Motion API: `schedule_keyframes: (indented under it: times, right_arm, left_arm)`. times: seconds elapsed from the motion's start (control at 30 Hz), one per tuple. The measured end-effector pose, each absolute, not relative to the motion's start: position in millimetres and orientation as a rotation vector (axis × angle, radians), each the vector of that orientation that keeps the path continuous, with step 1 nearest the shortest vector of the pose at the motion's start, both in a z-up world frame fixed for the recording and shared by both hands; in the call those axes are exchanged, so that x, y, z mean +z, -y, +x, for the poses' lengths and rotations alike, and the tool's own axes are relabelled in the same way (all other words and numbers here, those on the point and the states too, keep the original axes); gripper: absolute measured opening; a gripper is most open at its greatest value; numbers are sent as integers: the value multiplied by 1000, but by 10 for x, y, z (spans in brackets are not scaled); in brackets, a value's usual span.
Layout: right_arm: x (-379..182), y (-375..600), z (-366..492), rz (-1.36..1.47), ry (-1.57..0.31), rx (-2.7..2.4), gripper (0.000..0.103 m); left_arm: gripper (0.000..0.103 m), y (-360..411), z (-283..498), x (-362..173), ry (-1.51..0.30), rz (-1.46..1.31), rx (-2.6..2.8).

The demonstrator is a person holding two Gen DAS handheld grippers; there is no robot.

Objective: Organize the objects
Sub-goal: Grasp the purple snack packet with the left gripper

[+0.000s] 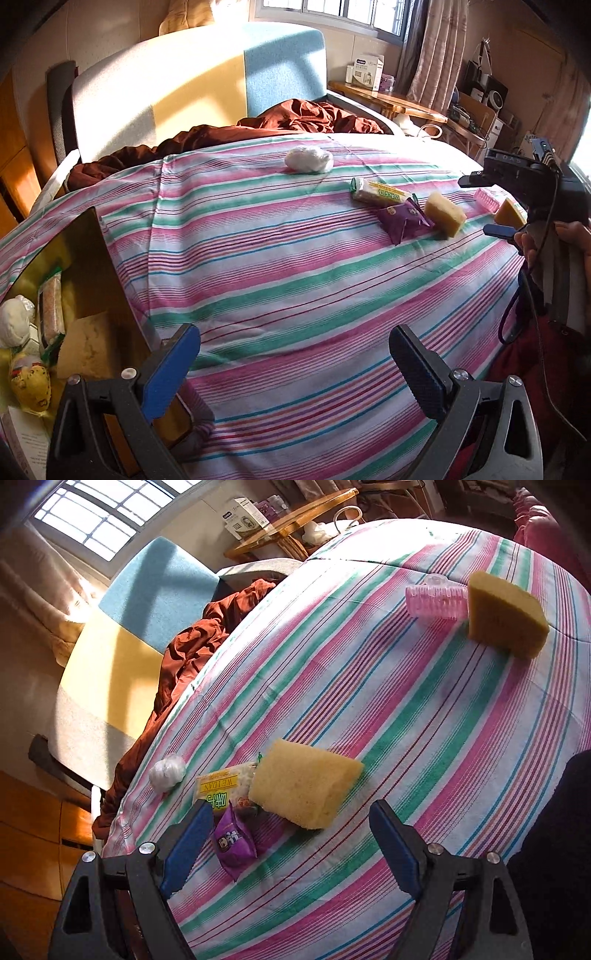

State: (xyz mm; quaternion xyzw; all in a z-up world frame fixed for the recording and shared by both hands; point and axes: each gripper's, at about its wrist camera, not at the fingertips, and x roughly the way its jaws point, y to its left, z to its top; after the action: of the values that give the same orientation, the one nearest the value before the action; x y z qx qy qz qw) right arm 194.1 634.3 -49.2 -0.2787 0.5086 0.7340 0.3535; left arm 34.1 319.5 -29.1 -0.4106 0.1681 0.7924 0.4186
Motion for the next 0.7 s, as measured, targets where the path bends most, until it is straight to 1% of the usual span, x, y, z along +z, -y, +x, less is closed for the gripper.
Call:
schedule_keyframes:
  times: [0.1, 0.33, 0.7]
  right_arm:
    - [-488, -6348, 1919, -724, -1327, 1916, 88]
    - [-515, -6358, 1925, -702, -1391, 1944, 88]
    - [-537, -6388, 1985, -645, -1482, 1964, 88]
  left_arm:
    - [103, -3420, 332, -321, -463, -1003, 1978]
    - [103, -4064, 384, -397, -635, -890, 1876]
    - [103, -4981, 317, -542, -732, -846, 1670]
